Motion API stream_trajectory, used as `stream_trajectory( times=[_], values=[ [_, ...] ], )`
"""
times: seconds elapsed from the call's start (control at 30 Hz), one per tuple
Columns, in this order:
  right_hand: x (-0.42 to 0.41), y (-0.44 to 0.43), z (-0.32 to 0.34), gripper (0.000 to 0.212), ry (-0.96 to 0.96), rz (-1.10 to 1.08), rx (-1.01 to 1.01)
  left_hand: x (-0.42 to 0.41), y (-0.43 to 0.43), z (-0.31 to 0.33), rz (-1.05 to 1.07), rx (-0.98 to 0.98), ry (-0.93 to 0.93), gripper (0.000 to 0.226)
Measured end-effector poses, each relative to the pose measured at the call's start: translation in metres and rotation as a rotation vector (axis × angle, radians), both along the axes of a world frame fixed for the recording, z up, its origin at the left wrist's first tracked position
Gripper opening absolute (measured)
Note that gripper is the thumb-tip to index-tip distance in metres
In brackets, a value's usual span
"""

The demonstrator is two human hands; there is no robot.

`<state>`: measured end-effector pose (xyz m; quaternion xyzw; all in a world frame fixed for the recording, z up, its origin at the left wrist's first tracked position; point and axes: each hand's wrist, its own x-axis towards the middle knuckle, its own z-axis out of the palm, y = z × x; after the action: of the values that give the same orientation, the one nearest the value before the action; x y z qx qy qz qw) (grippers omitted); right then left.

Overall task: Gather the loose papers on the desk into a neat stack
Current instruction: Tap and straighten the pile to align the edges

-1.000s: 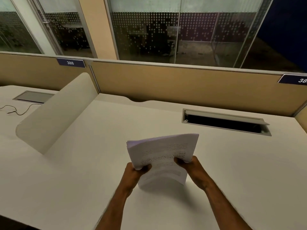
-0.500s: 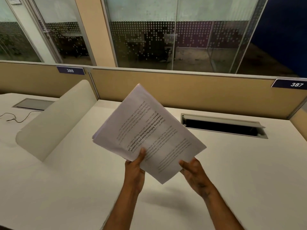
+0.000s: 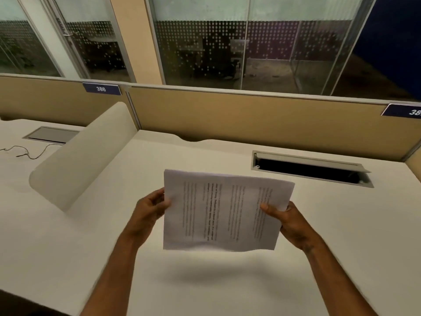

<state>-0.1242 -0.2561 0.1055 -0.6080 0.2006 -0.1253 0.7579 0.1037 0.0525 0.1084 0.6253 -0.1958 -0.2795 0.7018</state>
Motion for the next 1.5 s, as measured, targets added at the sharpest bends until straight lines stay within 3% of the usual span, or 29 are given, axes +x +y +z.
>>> stream_trajectory(
  times=[0.1, 0.43, 0.6, 0.77, 0.97, 1.03, 1.13, 1.27, 1.3, 1.37, 1.5],
  values=[
    [0.007, 0.005, -0.007, 0.025, 0.067, 0.017, -0.051, -0.01, -0.018, -0.001, -0.126, 0.137, -0.068, 0.06],
    [0.002, 0.001, -0.032, 0.024, 0.121, -0.046, -0.109, -0.036, -0.019, -0.047, 0.011, 0.121, -0.018, 0.055],
    [-0.002, 0.012, -0.054, 0.038, 0.193, -0.033, -0.062, -0.053, -0.013, -0.072, 0.008, 0.17, 0.064, 0.049],
    [-0.005, 0.005, -0.054, 0.028, 0.169, -0.017, -0.068, -0.052, -0.01, -0.072, -0.008, 0.126, 0.036, 0.048],
    [-0.003, 0.005, -0.06, 0.03, 0.212, -0.013, -0.065, -0.064, -0.019, -0.077, 0.063, 0.141, 0.088, 0.032],
    [-0.002, -0.004, -0.047, 0.041, 0.188, -0.017, -0.112, -0.059, -0.021, -0.065, 0.078, 0.112, 0.068, 0.031],
    [-0.005, -0.021, -0.033, 0.077, 0.111, -0.033, -0.156, -0.051, -0.027, -0.044, 0.131, -0.022, 0.061, 0.034],
    [0.002, 0.001, -0.033, 0.125, -0.022, -0.14, 0.106, -0.055, -0.049, -0.019, 0.197, -0.268, 0.104, 0.035],
    [0.009, 0.013, -0.029, 0.122, -0.056, -0.088, 0.128, -0.059, -0.057, -0.015, 0.209, -0.321, 0.143, 0.036],
    [0.026, 0.034, -0.015, 0.095, -0.154, 0.01, 0.134, -0.07, -0.073, -0.011, 0.207, -0.39, 0.205, 0.038],
    [0.05, 0.051, 0.01, 0.045, -0.313, -0.09, 0.345, -0.096, -0.094, -0.014, 0.223, -0.457, 0.339, 0.055]
  ],
)
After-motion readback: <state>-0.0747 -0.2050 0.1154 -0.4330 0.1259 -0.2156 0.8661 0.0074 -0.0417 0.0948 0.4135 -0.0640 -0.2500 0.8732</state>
